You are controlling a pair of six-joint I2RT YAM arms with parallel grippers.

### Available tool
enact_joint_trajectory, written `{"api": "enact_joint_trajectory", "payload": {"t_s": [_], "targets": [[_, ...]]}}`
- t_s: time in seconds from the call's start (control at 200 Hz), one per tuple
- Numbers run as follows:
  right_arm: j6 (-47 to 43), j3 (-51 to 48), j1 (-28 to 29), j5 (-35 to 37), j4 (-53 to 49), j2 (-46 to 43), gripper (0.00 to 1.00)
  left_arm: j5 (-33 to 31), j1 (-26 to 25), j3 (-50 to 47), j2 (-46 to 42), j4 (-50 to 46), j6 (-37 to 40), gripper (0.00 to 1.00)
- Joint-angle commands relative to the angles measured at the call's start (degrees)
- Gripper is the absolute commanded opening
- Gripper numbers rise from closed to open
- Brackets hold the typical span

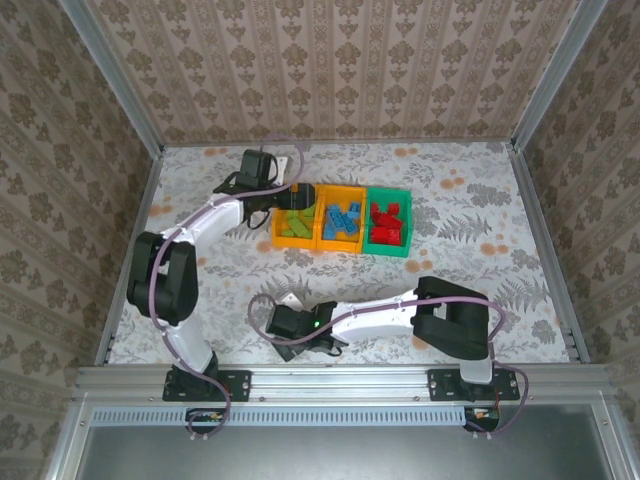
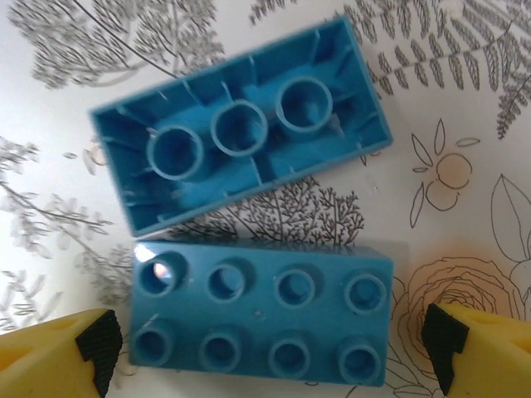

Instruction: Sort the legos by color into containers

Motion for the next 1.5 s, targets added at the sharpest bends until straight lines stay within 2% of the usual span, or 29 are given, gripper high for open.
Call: {"api": "enact_joint_trajectory", "payload": {"t_s": [0.0,0.21,0.31,0.51,0.72,0.845,1.07,1.3,1.495], "targets": [[1.57,2.92,0.23,2.47,-3.97,2.29,0.88,-0.87,0.33,-1.77,-2.88,0.07,0.16,1.0],[1.88,2.13,0.23,3.79,-5.18,1.4,0.59,-1.09,0.35,-5.5,-7.72,0.32,-0.48,1.0],[1.87,-0.48,-0.32,4.65,-3.86,-2.66,0.52,-2.15,0.33,-7.56,-10.58,-0.64,-0.24,1.0],[-1.17,-4.71,-5.87,5.86,-2.49,-12.43,0.52,-6.54,0.33,-13.25,-16.33,-3.84,0.07,1.0],[-6.93,-3.98,-20.58,2.96,0.44,-18.2,0.52,-9.6,-0.98,-22.56,-23.45,-5.33,-0.56,1.0],[-10.04,2.53,-28.44,0.73,-1.11,-15.09,0.52,-13.13,-3.96,-27.01,-26.41,-8.18,-1.43,1.0],[-11.57,15.57,-37.84,-3.59,-5.33,-4.34,0.52,-16.22,-10.62,-34.3,-33.23,-9.46,-3.87,1.0],[-11.66,24.28,-40.93,-5.92,-9.24,3.83,0.61,-17.17,-18.26,-38.19,-37.9,-12.3,-3.73,1.0],[-11.04,26.08,-42.22,-7.46,-9.93,6.1,0.66,-20.98,-25.15,-41.52,-38.39,-14.88,-6.43,0.99]]}}
